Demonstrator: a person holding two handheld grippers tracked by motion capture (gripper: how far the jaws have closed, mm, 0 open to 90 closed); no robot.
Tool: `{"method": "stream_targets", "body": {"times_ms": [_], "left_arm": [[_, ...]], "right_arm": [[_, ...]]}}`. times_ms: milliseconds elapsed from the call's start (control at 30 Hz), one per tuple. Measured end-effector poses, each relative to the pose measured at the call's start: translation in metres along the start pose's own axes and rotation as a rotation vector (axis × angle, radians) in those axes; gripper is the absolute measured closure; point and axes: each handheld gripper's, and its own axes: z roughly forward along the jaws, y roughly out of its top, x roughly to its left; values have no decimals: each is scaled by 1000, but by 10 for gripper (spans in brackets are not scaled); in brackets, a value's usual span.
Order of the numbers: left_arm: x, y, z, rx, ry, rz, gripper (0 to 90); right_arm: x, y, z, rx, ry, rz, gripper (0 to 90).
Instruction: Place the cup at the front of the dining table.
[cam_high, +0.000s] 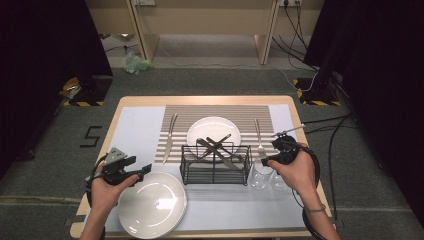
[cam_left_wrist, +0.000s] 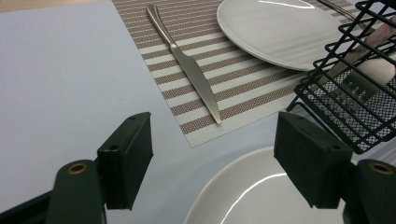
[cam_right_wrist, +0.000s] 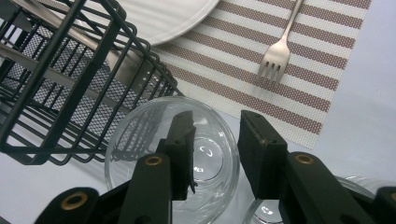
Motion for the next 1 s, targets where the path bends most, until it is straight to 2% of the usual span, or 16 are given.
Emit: {"method": "stream_targets", "body": {"times_ms": [433,600,633,833,1000], "left_arm": [[-1,0,1,0,-3,-2,275],[-1,-1,2,2,-5,1,275],[-1,-1,2,4,-5,1,275],[-2,-1,2,5,-6,2,275],[-1,-1,2,4,-5,0,275]], "right_arm": [[-1,1,5,21,7,-13,700],[-2,1,5,31,-3,-39,762],[-2,0,5,39,-1,-46,801],[-1,0,5,42,-23,-86,818],[1,1,4,55,-39,-94,826]]}}
